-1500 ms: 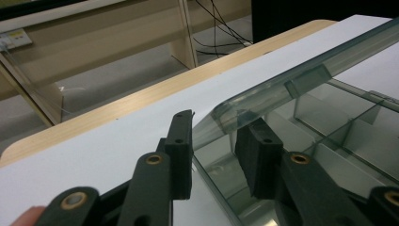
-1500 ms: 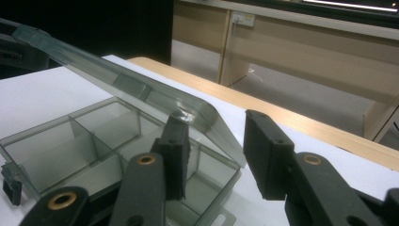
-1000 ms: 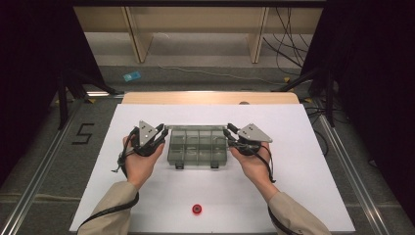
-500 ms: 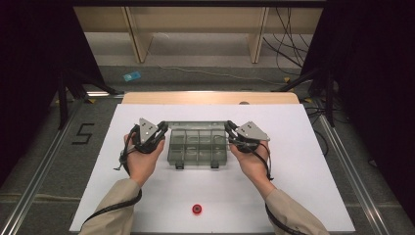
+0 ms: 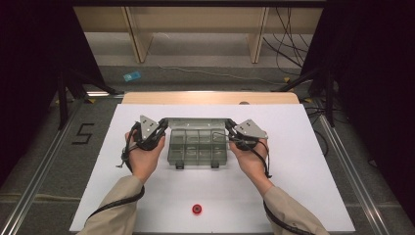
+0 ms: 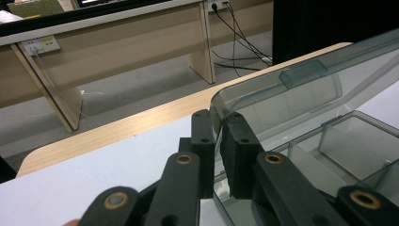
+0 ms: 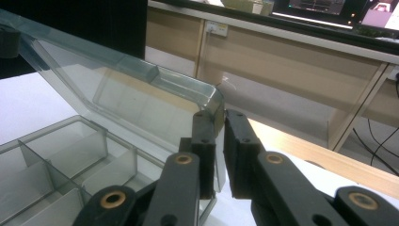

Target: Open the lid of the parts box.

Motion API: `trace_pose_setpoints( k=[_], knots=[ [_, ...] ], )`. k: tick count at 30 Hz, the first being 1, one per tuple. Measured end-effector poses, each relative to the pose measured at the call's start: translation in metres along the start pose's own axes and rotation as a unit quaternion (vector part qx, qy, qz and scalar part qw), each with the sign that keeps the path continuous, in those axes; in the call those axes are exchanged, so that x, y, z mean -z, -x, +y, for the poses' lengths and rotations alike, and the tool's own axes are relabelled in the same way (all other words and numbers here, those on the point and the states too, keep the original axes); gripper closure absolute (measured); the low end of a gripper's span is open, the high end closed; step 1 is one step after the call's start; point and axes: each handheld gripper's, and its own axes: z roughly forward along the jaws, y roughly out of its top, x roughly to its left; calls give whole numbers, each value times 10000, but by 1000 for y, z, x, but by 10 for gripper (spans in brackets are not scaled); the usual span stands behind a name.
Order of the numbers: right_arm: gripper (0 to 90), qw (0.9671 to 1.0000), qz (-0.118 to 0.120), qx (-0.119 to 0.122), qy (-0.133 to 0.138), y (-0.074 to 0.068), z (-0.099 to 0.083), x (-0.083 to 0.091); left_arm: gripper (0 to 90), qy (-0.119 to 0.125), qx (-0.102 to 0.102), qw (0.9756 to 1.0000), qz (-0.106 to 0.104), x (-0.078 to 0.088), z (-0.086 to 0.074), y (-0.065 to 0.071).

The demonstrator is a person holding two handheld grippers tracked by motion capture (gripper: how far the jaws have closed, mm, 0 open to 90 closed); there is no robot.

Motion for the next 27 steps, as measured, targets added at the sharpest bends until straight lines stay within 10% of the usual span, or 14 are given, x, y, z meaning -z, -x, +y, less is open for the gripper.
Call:
trace_pose_setpoints(
  k=[27],
  knots=[
    [842,9999,-142,-8,-79,-1,4,-4,872,-88,107,9999,61,-9,7,-6]
  ],
)
